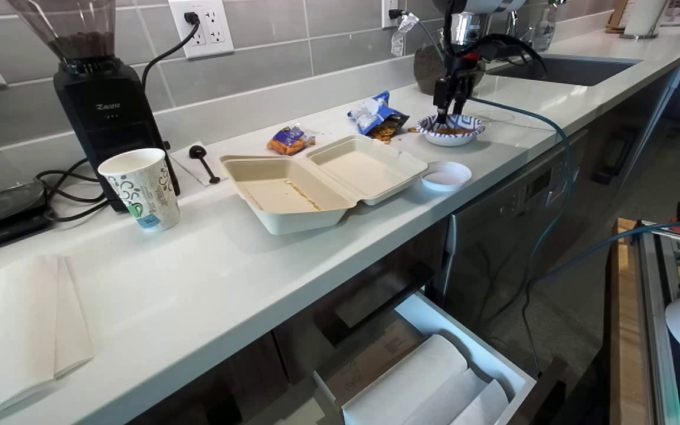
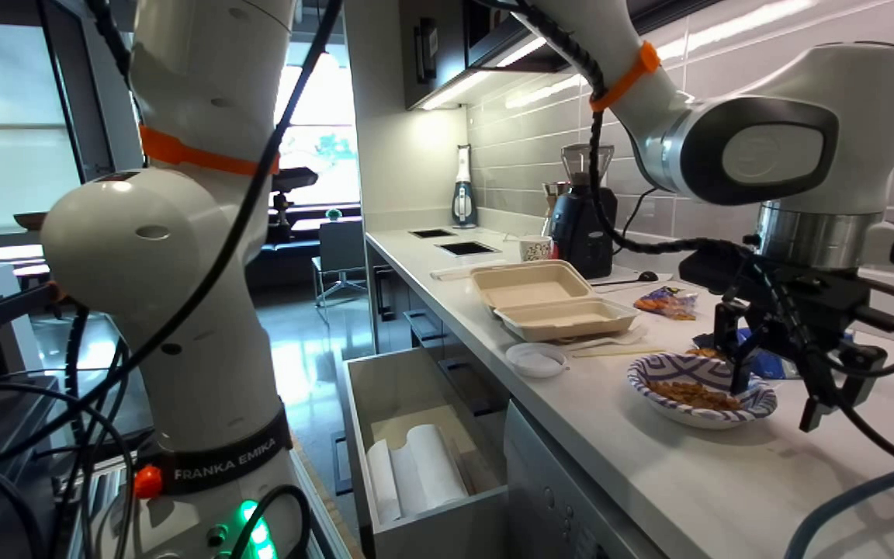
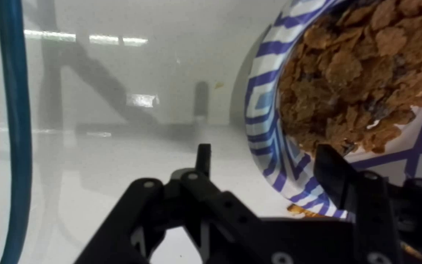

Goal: Pour the contents in the bowl into the carton box

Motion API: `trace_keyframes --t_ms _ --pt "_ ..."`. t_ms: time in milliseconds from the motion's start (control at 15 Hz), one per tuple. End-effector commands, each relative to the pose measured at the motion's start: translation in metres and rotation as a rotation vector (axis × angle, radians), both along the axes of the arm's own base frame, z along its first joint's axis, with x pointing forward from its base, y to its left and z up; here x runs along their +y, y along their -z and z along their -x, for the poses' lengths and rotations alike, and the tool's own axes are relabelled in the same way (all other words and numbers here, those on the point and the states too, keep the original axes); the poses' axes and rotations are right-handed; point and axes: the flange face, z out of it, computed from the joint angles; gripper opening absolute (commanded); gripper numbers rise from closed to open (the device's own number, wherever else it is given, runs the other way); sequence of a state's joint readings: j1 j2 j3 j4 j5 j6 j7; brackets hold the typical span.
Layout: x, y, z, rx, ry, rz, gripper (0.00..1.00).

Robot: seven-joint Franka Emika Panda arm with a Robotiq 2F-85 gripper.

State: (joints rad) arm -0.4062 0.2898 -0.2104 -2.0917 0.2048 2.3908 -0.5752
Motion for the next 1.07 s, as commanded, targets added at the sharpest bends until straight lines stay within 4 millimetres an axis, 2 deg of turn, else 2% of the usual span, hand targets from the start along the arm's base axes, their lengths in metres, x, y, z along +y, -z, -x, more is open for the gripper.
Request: trace_keyframes --t_ms 0,67,200,533,600,667,733,933,1000 --pt "-0.007 0.006 -0.003 0.013 0.016 -0.027 0.74" --pt "-0.008 0.008 -0.003 0.016 0.017 -0.027 0.72" --pt "-0.010 0.009 -0.003 0.019 0.018 -0.029 0.47" --pt "-0.013 0.010 -0.005 0.019 0.020 -0.027 0.08" --pt "-0.013 0.009 -0.004 0.017 0.020 -0.026 0.03" --pt "-0.013 0.008 -0.004 0.015 0.020 -0.028 0.09" --pt "-0.013 0.006 -0.005 0.014 0.019 -0.030 0.09" --pt "-0.012 -0.001 -0.005 0.020 0.013 -0.047 0.03" --pt "-0.012 -0.002 -0.005 0.023 0.012 -0.051 0.06"
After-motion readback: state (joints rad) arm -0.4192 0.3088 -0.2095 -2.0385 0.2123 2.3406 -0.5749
